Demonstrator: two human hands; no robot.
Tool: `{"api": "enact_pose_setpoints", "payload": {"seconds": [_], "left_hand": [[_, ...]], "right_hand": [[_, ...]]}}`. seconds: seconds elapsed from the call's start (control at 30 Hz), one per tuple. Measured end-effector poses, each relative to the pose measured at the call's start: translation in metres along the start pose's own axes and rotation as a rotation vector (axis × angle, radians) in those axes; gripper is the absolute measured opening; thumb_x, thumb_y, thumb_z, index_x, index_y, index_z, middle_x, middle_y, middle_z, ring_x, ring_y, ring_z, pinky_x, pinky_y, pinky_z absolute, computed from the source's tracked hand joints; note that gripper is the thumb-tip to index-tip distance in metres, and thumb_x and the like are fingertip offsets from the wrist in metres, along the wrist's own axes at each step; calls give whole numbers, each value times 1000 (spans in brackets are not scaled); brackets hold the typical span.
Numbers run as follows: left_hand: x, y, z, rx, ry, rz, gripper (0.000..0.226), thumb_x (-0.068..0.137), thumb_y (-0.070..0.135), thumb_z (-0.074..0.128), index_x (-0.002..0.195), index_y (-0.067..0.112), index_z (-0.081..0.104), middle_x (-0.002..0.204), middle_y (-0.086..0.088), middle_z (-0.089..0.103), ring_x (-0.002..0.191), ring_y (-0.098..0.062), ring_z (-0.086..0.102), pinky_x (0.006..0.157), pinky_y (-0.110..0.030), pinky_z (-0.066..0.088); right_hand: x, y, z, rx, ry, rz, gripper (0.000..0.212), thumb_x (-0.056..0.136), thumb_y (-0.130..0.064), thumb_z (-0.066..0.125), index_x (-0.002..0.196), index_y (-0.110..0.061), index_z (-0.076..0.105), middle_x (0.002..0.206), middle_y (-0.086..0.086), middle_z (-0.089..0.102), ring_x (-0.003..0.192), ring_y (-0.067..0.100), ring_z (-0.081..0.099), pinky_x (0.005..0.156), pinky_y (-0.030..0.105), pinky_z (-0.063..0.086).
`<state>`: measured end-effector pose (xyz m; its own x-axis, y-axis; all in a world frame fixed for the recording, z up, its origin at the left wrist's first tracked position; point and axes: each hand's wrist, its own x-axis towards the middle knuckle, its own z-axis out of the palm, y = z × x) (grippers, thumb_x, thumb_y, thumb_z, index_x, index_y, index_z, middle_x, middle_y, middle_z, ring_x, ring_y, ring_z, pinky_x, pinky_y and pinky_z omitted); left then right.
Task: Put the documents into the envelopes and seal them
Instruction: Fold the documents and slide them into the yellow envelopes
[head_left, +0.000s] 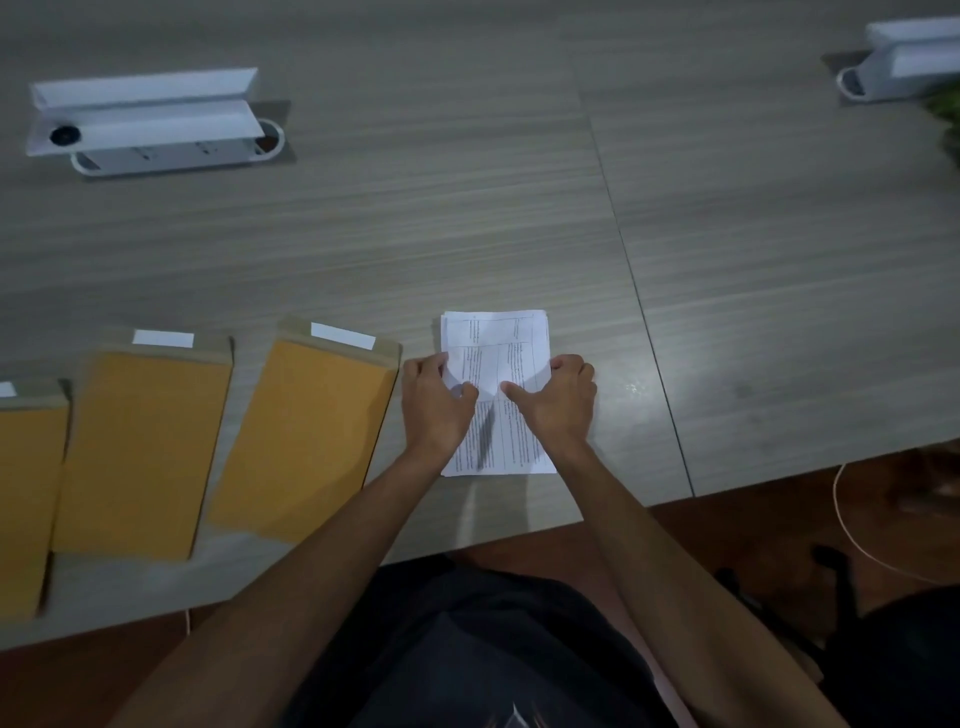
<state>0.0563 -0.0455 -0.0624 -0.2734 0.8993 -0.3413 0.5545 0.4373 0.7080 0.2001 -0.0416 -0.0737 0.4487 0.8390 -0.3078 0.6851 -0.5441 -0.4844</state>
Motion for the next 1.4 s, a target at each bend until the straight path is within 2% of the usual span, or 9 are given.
{"api": "enact_pose_setpoints", "payload": {"seconds": [0.17, 0.3, 0.5, 0.6, 0.73, 0.83, 1.0, 1.27, 1.4], "left_hand": [[5, 0, 2, -7, 25, 6, 33, 86, 11, 65, 118, 13, 60, 117, -4, 53, 95, -7, 49, 80, -20, 41], [13, -5, 2, -30, 59, 14, 15, 89, 7, 61, 103, 14, 61, 103, -4, 64, 88, -14, 61, 81, -34, 54], [19, -6, -6, -52, 22, -3, 7, 91, 10, 66, 95, 4, 65, 84, 0, 63, 71, -10, 57, 59, -7, 40], [21, -9, -9, -87, 32, -29, 10, 87, 10, 71, 90, 7, 62, 80, 0, 63, 68, -9, 56, 58, -8, 44], [17, -8, -9, -98, 54, 14, 23, 85, 6, 72, 105, 12, 61, 87, 0, 68, 71, -5, 60, 59, -11, 43], [15, -11, -6, -95, 59, 101, 42, 84, 0, 71, 123, 15, 64, 102, -2, 69, 83, -9, 65, 72, -14, 51], [16, -17, -2, 149, 23, 170, 64, 92, 7, 64, 149, 19, 37, 117, -10, 50, 88, -13, 52, 82, -14, 37], [12, -19, 3, 110, 13, 204, 69, 90, -8, 60, 150, 9, 31, 121, -13, 42, 99, -9, 40, 92, -8, 34], [16, -24, 5, 46, 20, 194, 63, 89, -7, 62, 146, 9, 41, 119, -11, 44, 103, -20, 54, 94, -23, 49]], "right_hand": [[1, 1, 0, 0, -4, -4, 75, 65, -46, 85, 119, -11, 47, 121, 6, 50, 111, 22, 49, 91, 33, 44], [2, 1, 0, -8, -11, 0, 75, 65, -48, 84, 120, -12, 46, 121, 5, 50, 111, 21, 49, 92, 33, 45], [2, 0, 0, -2, -15, 8, 76, 64, -47, 84, 120, -13, 46, 121, 5, 49, 110, 22, 49, 92, 35, 47], [2, -1, -2, 9, -27, 17, 77, 64, -44, 85, 122, -12, 46, 123, 6, 48, 112, 23, 49, 93, 36, 46], [1, -2, -3, 9, -40, 19, 76, 65, -42, 85, 123, -13, 45, 125, 7, 47, 113, 25, 48, 93, 36, 45], [1, -2, -3, 10, -46, 21, 75, 66, -42, 84, 123, -14, 45, 126, 6, 46, 113, 25, 47, 92, 36, 43], [0, -2, -4, 7, -47, 16, 75, 65, -43, 84, 122, -15, 45, 125, 5, 46, 112, 24, 48, 90, 35, 43], [0, -2, -3, -5, -43, 15, 75, 66, -44, 84, 122, -15, 45, 126, 5, 47, 114, 24, 48, 92, 37, 45], [0, -2, -3, -3, -42, 14, 75, 66, -44, 84, 123, -15, 45, 127, 5, 47, 114, 25, 48, 90, 37, 44]]}}
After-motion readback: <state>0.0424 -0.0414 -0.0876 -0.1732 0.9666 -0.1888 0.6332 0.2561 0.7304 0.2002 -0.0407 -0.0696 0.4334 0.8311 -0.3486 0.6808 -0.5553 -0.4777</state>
